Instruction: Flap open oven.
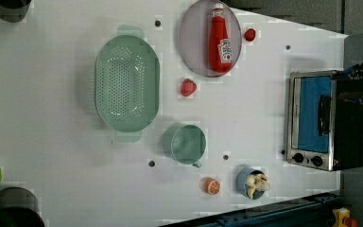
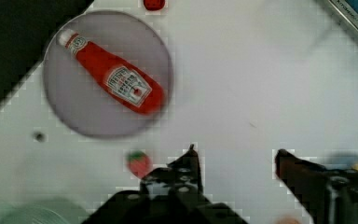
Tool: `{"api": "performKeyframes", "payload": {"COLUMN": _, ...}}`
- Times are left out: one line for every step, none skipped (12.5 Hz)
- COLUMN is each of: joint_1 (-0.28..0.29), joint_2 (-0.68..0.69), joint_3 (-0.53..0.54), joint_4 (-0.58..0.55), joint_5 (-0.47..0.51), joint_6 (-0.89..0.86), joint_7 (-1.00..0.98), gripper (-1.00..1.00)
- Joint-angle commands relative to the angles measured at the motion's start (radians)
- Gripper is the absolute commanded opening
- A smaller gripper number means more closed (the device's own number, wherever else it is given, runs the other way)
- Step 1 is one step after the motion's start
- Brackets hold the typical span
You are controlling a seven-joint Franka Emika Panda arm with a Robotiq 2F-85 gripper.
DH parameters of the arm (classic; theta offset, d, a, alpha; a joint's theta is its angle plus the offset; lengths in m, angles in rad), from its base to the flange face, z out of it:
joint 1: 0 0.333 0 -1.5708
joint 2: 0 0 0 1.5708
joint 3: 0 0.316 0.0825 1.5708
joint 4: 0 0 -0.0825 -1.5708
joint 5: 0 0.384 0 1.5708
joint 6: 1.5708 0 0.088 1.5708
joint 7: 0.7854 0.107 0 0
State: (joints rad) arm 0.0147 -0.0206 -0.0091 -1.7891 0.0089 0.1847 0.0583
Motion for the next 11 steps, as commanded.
{"api": "performKeyframes", "payload": {"joint_1": -0.030, "joint_2": -0.291, "joint_3": -0.013, "joint_4": -0.120, "joint_5": -0.035, "joint_6": -0.206, "joint_7": -0.078, "gripper": 0.59}}
{"api": "performKeyframes", "payload": {"joint_1": -0.030, "joint_2": -0.291, "joint_3": -0.013, "joint_4": -0.120, "joint_5": -0.035, "joint_6": -0.206, "joint_7": -0.078, "gripper": 0.81}}
{"api": "performKeyframes", "payload": {"joint_1": -0.030, "joint_2": -0.291, "joint_3": -0.013, "joint_4": -0.120, "joint_5": -0.035, "joint_6": -0.206, "joint_7": -0.078, "gripper": 0.99}}
{"api": "performKeyframes", "payload": {"joint_1": -0.030, "joint_2": -0.291, "joint_3": -0.013, "joint_4": -0.120, "joint_5": -0.035, "joint_6": -0.206, "joint_7": -0.078, "gripper": 1.00}}
{"api": "performKeyframes", "payload": {"joint_1": -0.030, "joint_2": -0.291, "joint_3": -0.013, "joint_4": -0.120, "joint_5": -0.035, "joint_6": -0.206, "joint_7": -0.078, "gripper": 1.00}}
{"api": "performKeyframes", "payload": {"joint_1": -0.030, "joint_2": -0.291, "joint_3": -0.013, "joint_4": -0.120, "joint_5": -0.035, "joint_6": -0.206, "joint_7": -0.078, "gripper": 1.00}}
{"api": "performKeyframes", "payload": {"joint_1": -0.030, "joint_2": -0.291, "joint_3": -0.013, "joint_4": -0.120, "joint_5": -0.035, "joint_6": -0.206, "joint_7": -0.078, "gripper": 0.89}}
{"api": "performKeyframes", "payload": {"joint_1": -0.030, "joint_2": -0.291, "joint_3": -0.013, "joint_4": -0.120, "joint_5": -0.035, "joint_6": -0.206, "joint_7": -0.078, "gripper": 0.65}}
{"api": "performKeyframes", "payload": {"joint_1": -0.030, "joint_2": -0.291, "joint_3": -0.013, "joint_4": -0.120, "joint_5": -0.035, "joint_6": -0.206, "joint_7": -0.078, "gripper": 0.38}}
{"api": "performKeyframes", "payload": {"joint_1": -0.030, "joint_2": -0.291, "joint_3": -0.013, "joint_4": -0.120, "joint_5": -0.035, "joint_6": -0.206, "joint_7": -0.078, "gripper": 0.14}}
{"api": "performKeyframes", "payload": {"joint_1": -0.031, "joint_2": -0.291, "joint_3": -0.015, "joint_4": -0.123, "joint_5": -0.036, "joint_6": -0.206, "joint_7": -0.078, "gripper": -0.09}}
